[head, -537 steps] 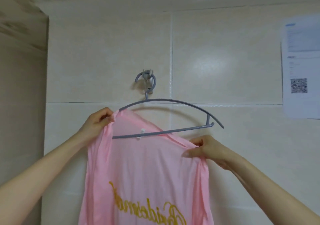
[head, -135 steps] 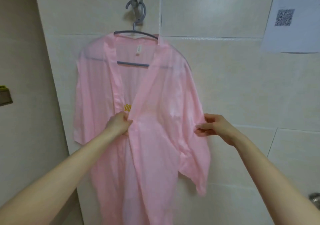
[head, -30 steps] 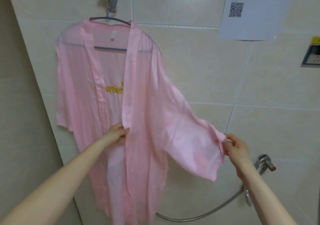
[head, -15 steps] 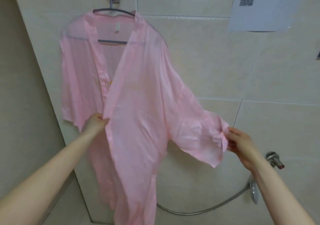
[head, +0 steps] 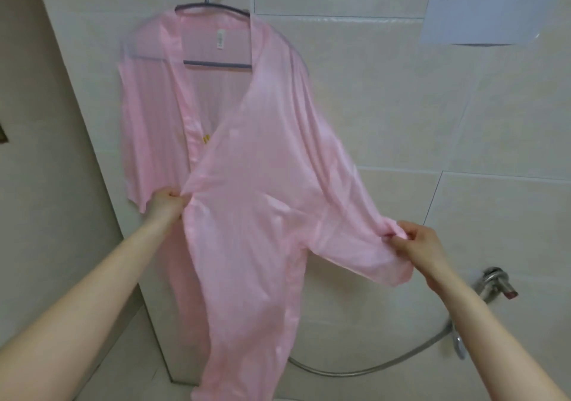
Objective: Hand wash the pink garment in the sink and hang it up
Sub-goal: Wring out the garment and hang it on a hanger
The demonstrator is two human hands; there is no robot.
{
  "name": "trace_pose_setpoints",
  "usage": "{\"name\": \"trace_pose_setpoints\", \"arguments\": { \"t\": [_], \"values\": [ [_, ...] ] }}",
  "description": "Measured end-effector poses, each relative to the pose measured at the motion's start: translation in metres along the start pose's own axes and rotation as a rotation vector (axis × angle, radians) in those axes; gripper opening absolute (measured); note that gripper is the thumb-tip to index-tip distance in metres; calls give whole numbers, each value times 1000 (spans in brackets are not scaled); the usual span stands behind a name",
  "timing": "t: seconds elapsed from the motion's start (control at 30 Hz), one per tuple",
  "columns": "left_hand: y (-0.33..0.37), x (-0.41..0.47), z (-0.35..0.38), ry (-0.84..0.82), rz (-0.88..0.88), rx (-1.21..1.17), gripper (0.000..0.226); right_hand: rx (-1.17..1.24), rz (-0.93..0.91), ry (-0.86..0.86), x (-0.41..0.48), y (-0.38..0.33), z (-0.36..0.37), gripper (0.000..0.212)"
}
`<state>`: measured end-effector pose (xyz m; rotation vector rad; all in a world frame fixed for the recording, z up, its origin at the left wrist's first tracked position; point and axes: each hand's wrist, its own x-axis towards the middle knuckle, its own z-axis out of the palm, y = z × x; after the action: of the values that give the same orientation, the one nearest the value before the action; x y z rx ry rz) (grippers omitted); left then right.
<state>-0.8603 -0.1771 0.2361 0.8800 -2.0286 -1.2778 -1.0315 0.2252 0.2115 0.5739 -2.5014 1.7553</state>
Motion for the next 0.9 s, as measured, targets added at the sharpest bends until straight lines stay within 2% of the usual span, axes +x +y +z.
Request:
{"name": "trace_pose_setpoints", "arguments": {
  "t": [0.03, 0.07, 0.1, 0.13, 0.17, 0.2, 0.23, 0.27, 0.3, 0.33, 0.37, 0.4, 0.43, 0.47, 0.5, 0.53, 0.57, 0.6, 0.63, 0.67, 0.7, 0.73, 0.77, 0.8, 0.83, 0.87, 0.9],
  "values": [
    [1, -3, -2, -26, -3, 33, 19, -11, -11, 72, 1, -1, -1, 25],
    [3, -10, 0, -189, 18, 41, 19, -6, -28, 81, -1, -6, -4, 23],
    [6, -18, 1, -489, -19, -12, 26, 29, -32, 12, -2, -7, -7, 23],
    [8, -27, 1, -715, -82, -40, 42, 126, -4, -143, -3, -8, -11, 25],
    [13, -34, -2, -804, -104, -64, 52, 257, 61, -348, -4, -10, -16, 26],
    [12, -28, -6, -772, -100, -62, 46, 352, 124, -495, -6, -15, -19, 23],
    [8, -17, -8, -577, -96, -72, 28, 355, 138, -535, -2, -13, -20, 20],
    [5, -10, -9, -304, -62, 13, 14, 308, 127, -451, 0, -13, -17, 16],
    [2, -7, -11, -136, -23, 114, 16, 184, 82, -286, 2, -13, -16, 17],
    [4, -8, -9, -152, 4, 125, 16, 109, 48, -141, 5, -14, -16, 21],
    [11, -14, -5, -339, -3, 36, 14, 153, 43, -144, 7, -13, -17, 21],
    [15, -22, -4, -596, -40, -37, 26, 240, 53, -282, 7, -15, -18, 18],
    [18, -26, -6, -720, -69, -65, 40, 354, 118, -452, 3, -20, -20, 17],
    [19, -25, -9, -709, -60, -42, 40, 377, 158, -510, 2, -21, -22, 18],
    [16, -16, -11, -586, -46, -2, 26, 341, 153, -453, 6, -17, -21, 16],
    [11, -7, -12, -312, -8, 82, 15, 213, 113, -318, 12, -12, -20, 12],
    [6, -3, -12, -119, 10, 200, 20, 56, 70, -123, 14, -10, -17, 14],
    [7, -3, -11, -86, 32, 238, 22, -1, 58, -27, 16, -8, -16, 15],
    [13, -10, -9, -212, 41, 174, 17, 56, 61, -98, 16, -8, -16, 15],
    [17, -20, -6, -508, -5, 78, 5, 169, 90, -297, 14, -10, -18, 16],
    [21, -29, -7, -754, -69, -6, 18, 273, 140, -496, 11, -11, -21, 26],
    [25, -33, -7, -845, -88, -48, 34, 280, 169, -593, 7, -14, -22, 32],
    [21, -31, -9, -821, -96, -42, 35, 240, 148, -577, 9, -12, -21, 27],
    [16, -22, -9, -685, -94, -19, 23, 156, 103, -460, 14, -8, -18, 15],
    [9, -15, -9, -385, -53, 54, 12, -18, 54, -253, 17, -6, -14, 10],
    [2, -12, -7, -185, -2, 174, 16, -176, 28, -113, 17, -5, -11, 14],
    [-2, -10, -8, -142, 11, 226, 18, -200, 20, -83, 19, -2, -11, 16]
  ]
}}
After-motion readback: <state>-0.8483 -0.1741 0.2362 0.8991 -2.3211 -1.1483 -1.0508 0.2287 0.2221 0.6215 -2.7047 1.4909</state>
